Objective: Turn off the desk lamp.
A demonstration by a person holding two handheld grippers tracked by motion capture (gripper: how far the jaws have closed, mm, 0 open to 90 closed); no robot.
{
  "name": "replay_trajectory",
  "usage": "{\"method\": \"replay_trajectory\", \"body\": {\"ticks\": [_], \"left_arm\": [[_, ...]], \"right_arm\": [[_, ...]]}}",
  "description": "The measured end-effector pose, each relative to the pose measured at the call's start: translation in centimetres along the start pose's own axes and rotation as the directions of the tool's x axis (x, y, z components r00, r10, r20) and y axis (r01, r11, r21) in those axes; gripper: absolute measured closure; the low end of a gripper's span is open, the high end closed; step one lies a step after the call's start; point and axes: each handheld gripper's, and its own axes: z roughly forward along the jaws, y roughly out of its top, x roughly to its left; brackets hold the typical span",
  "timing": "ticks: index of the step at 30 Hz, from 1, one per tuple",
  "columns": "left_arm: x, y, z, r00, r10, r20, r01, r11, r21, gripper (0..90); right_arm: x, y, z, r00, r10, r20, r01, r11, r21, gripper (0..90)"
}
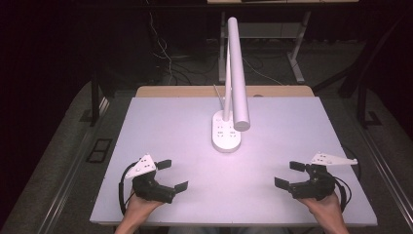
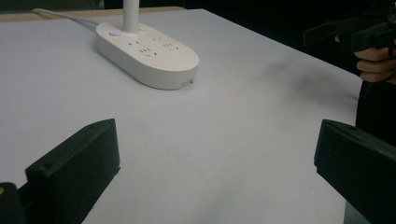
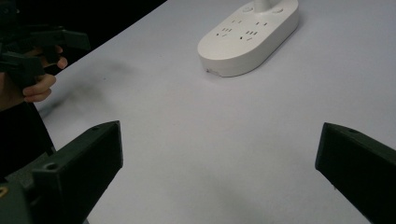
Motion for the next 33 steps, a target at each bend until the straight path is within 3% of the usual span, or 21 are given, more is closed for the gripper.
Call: {"method": "replay_trajectory", "body": {"ticks": [13,23,33], "left_arm": [[0.1,-0.1,-0.1,1.0000,-0.003,-0.005,0.003,1.0000,0.000,0.0],[0.1,-0.1,0.1,1.0000,-0.007,-0.006,0.007,1.0000,0.005,0.0],[0.2,-0.1,0.0,0.9999,-0.011,-0.006,0.011,0.9999,0.000,0.0]], "right_arm": [[0.3,0.3,-0.1,1.0000,0.001,0.008,-0.001,0.999,0.038,0.7],[0.4,1.5,0.2,0.9999,0.001,-0.015,0.000,0.999,0.053,0.7],[0.9,3.7,0.8,0.9981,-0.058,-0.023,0.059,0.996,0.068,0.7]]}}
